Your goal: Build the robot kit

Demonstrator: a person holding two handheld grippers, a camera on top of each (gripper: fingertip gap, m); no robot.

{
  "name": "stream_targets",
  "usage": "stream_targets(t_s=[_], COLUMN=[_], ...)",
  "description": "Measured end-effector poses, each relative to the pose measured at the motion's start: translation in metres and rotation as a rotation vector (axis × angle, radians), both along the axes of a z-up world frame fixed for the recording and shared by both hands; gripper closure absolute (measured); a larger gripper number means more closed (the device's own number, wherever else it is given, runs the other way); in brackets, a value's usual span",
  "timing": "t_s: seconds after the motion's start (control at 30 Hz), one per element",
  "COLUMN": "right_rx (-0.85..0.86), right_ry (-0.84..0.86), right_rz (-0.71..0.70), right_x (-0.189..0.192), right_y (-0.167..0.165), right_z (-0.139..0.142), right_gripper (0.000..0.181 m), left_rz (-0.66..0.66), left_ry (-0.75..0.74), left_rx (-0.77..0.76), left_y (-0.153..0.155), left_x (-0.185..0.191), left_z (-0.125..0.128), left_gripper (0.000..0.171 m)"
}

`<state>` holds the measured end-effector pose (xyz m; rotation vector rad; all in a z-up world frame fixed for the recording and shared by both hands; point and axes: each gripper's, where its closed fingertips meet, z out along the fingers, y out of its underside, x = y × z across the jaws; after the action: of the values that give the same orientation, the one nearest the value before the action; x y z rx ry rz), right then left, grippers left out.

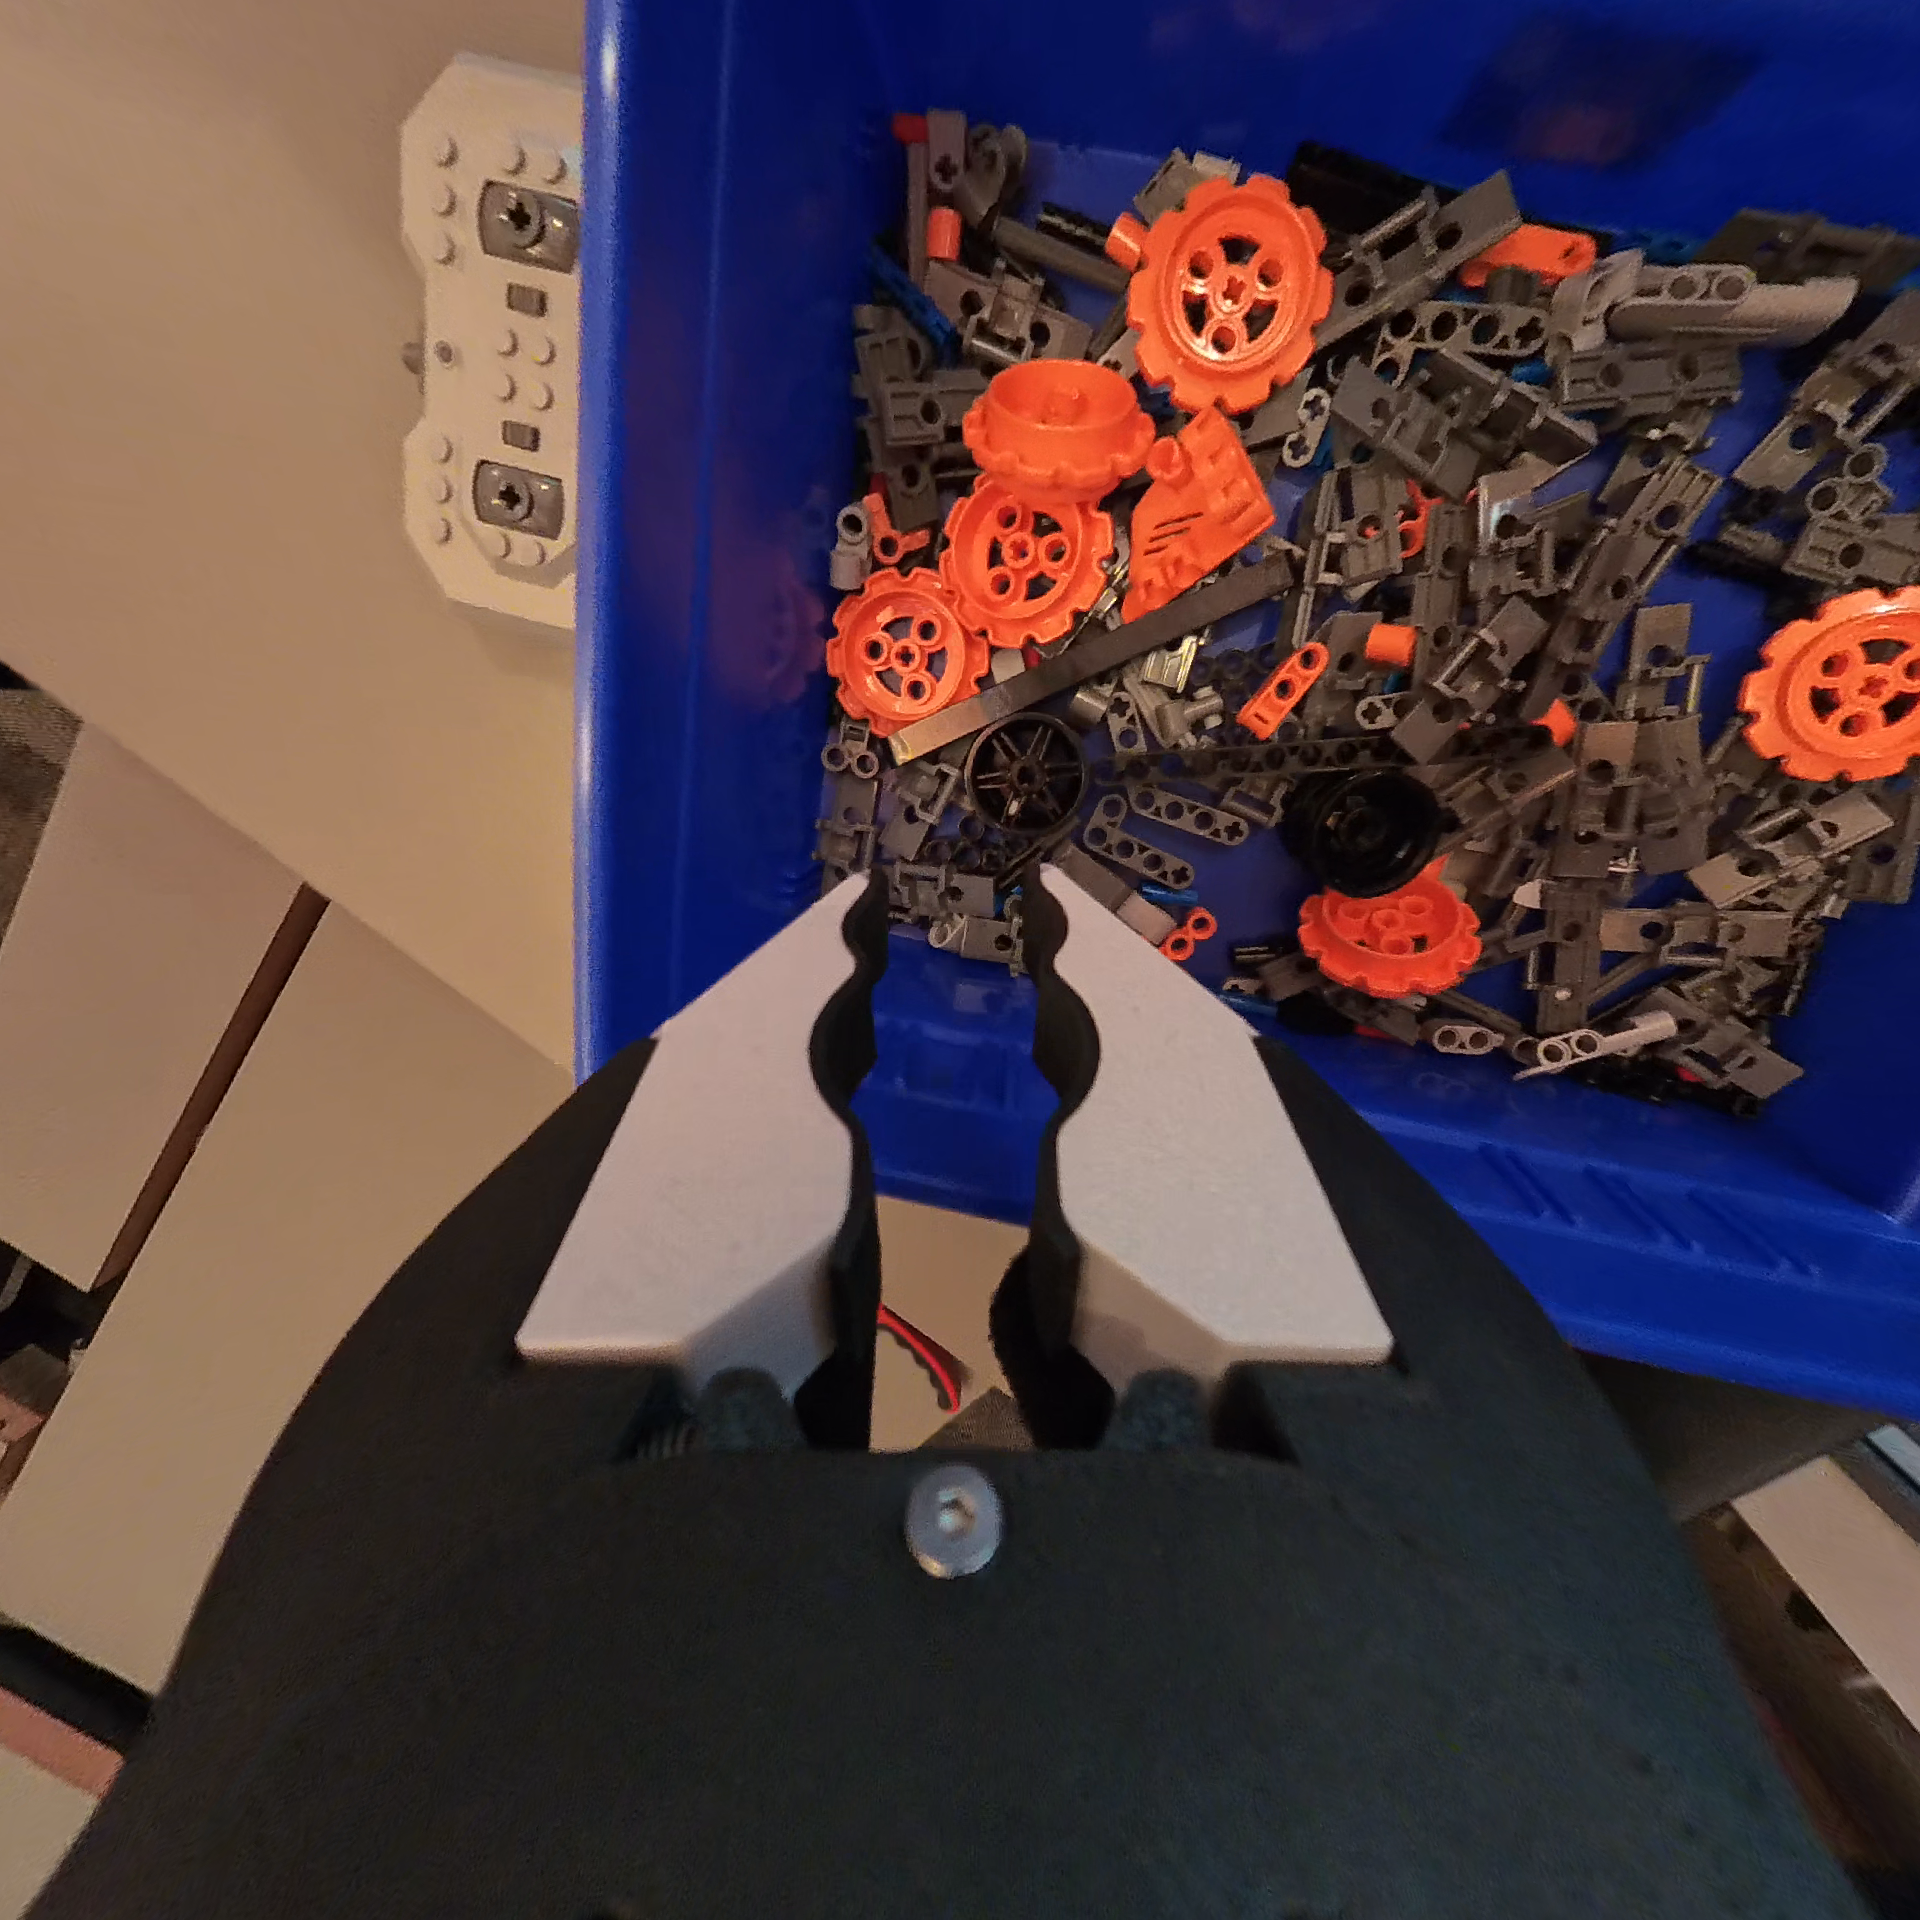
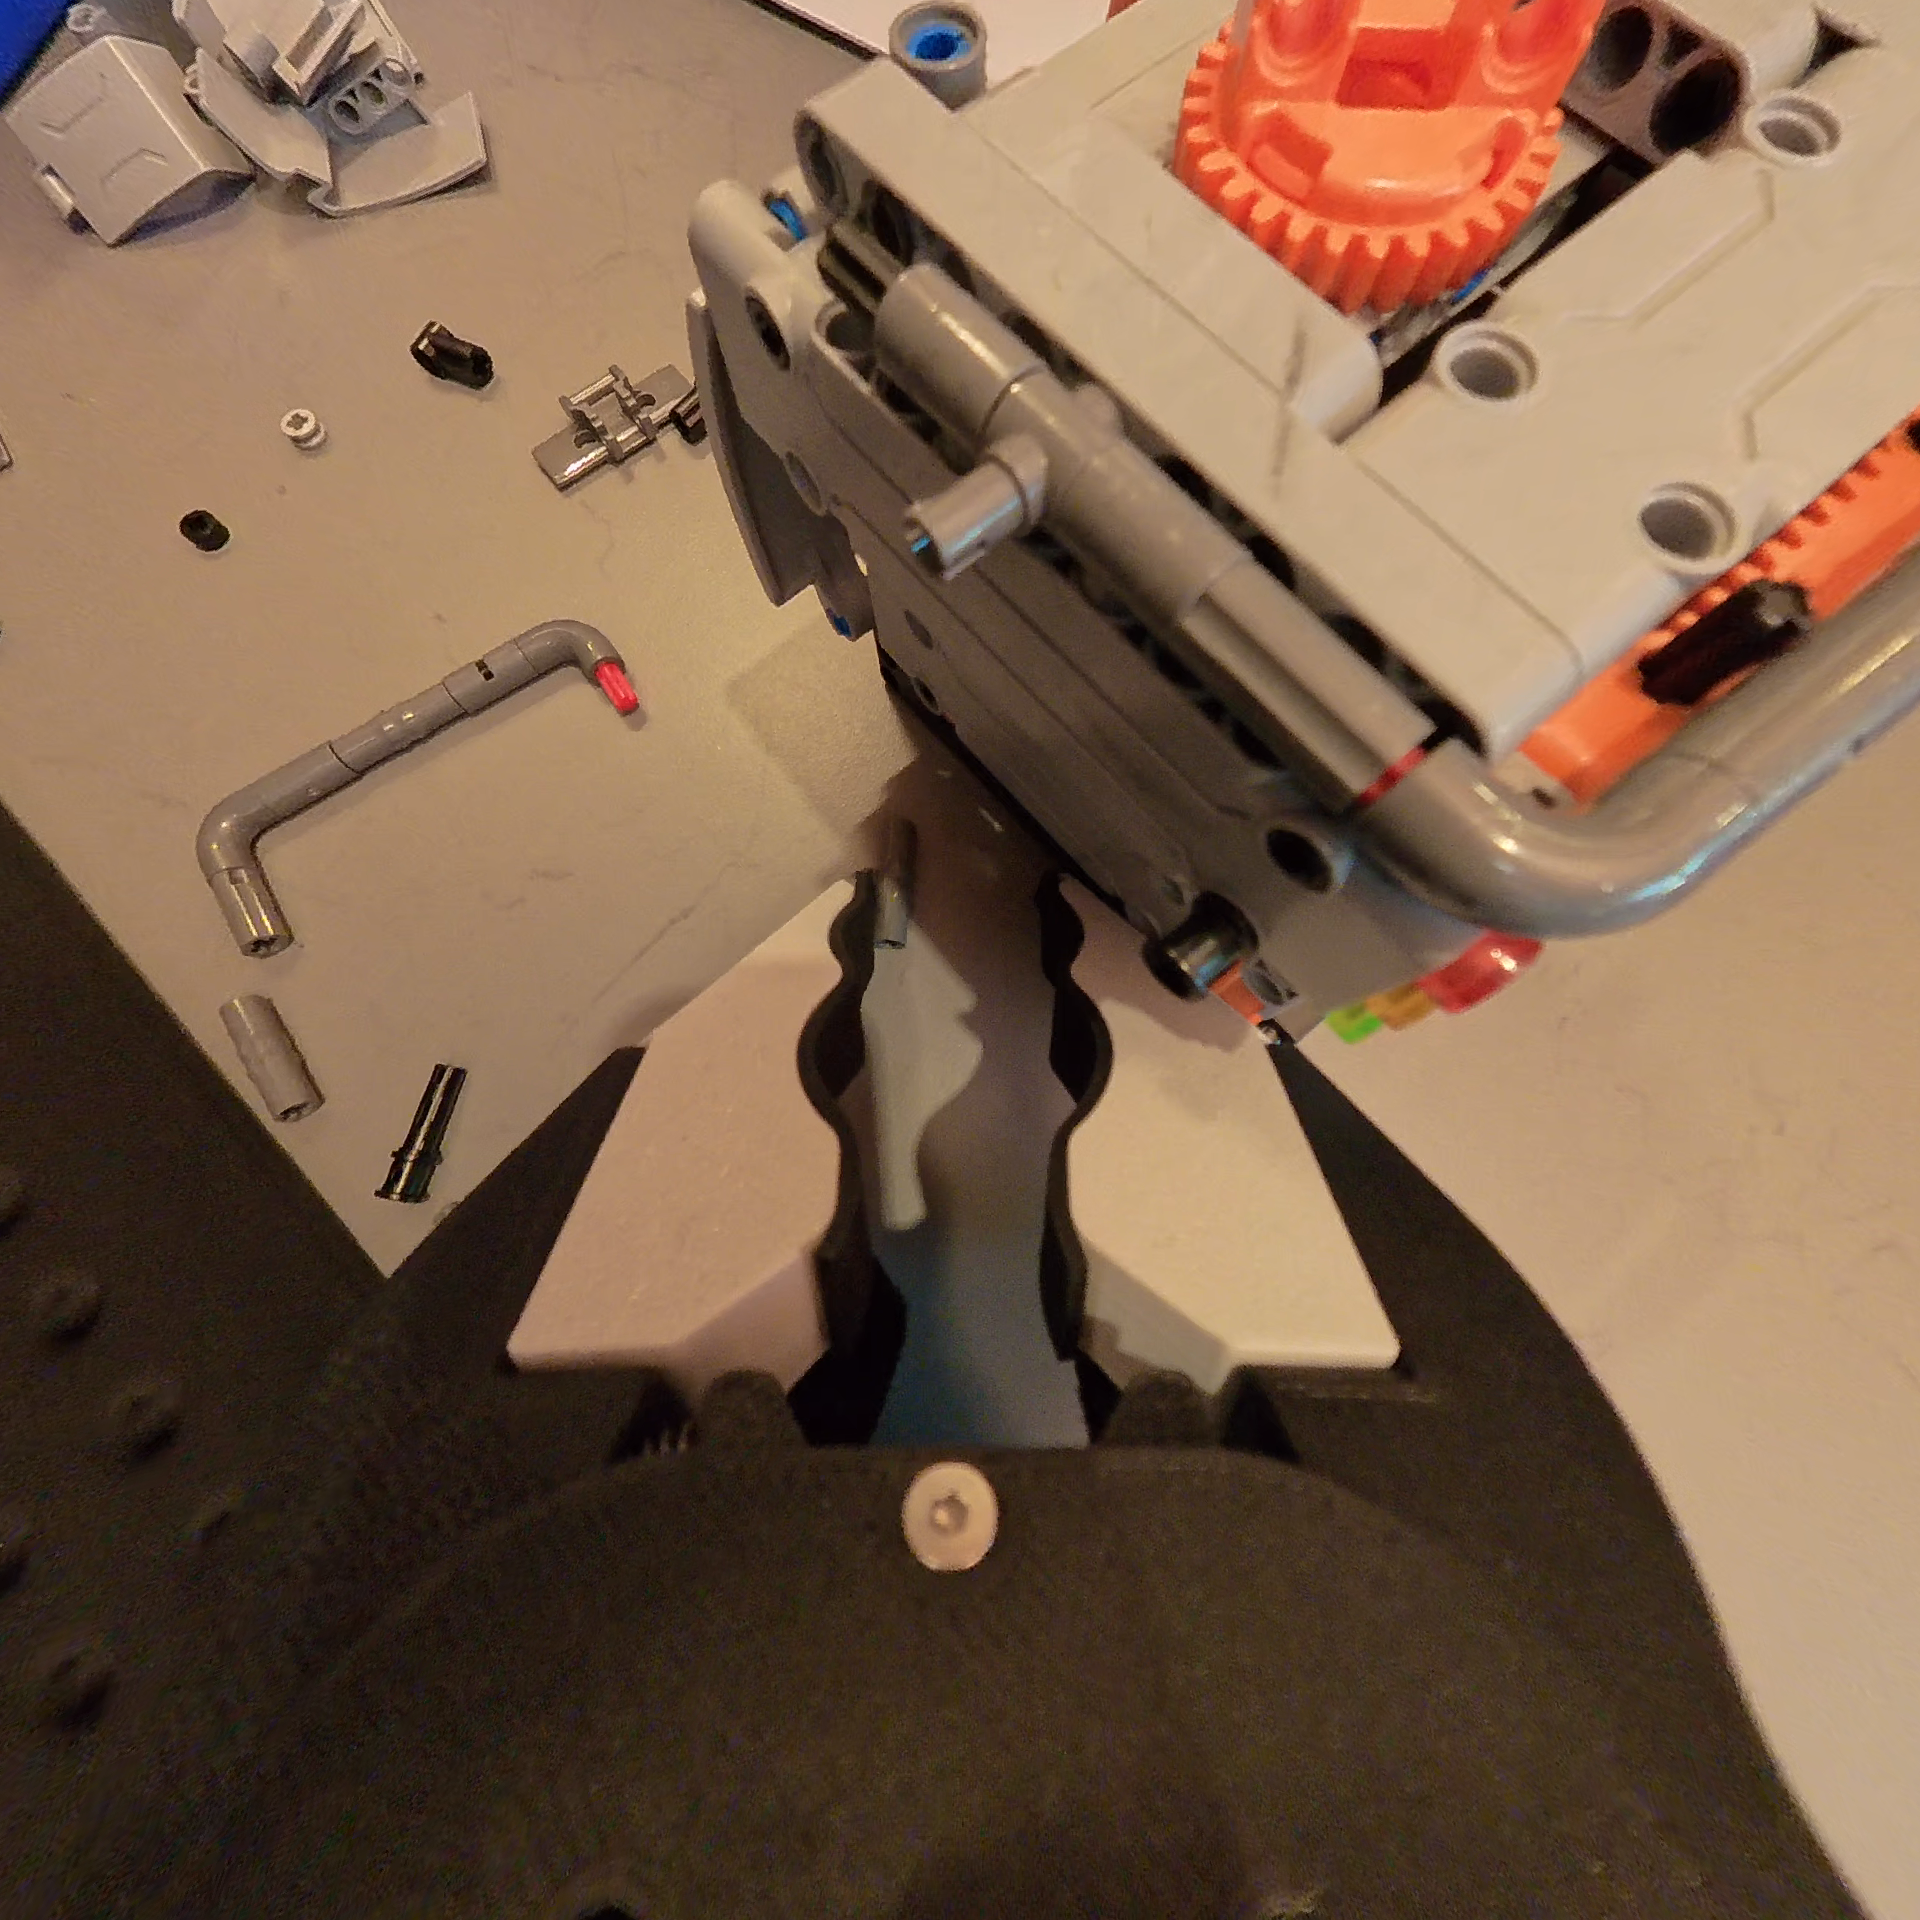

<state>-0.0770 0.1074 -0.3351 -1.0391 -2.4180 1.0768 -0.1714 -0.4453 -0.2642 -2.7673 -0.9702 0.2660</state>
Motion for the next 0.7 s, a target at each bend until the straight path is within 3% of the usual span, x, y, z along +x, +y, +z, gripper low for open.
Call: stream_targets(t_s=[0.23,0.33,0.43,0.57,0.7], right_rx=[-0.004,-0.004,-0.004,-0.003,-0.003], right_ry=[-0.003,-0.003,-0.003,-0.001,-0.002], right_rz=[-0.002,-0.003,-0.003,-0.003,-0.003], right_x=[0.0,0.0,0.0,0.0,0.0], right_y=[0.0,0.0,0.0,0.0,0.0], right_z=[0.0,0.0,0.0,0.0,0.0], right_gripper=[0.152,0.152,0.152,0.152,0.152], left_rz=[-0.067,-0.068,-0.095,-0.116,-0.153], left_ry=[-0.142,-0.216,-0.285,-0.296,-0.374], left_rx=[-0.057,-0.08,-0.13,-0.119,-0.048], left_y=[0.012,0.016,0.019,0.029,0.042], left_x=[0.002,0.001,0.005,0.007,0.034], left_z=[-0.025,-0.041,-0.056,-0.058,-0.056], left_gripper=[0.141,0.129,0.137,0.142,0.142])
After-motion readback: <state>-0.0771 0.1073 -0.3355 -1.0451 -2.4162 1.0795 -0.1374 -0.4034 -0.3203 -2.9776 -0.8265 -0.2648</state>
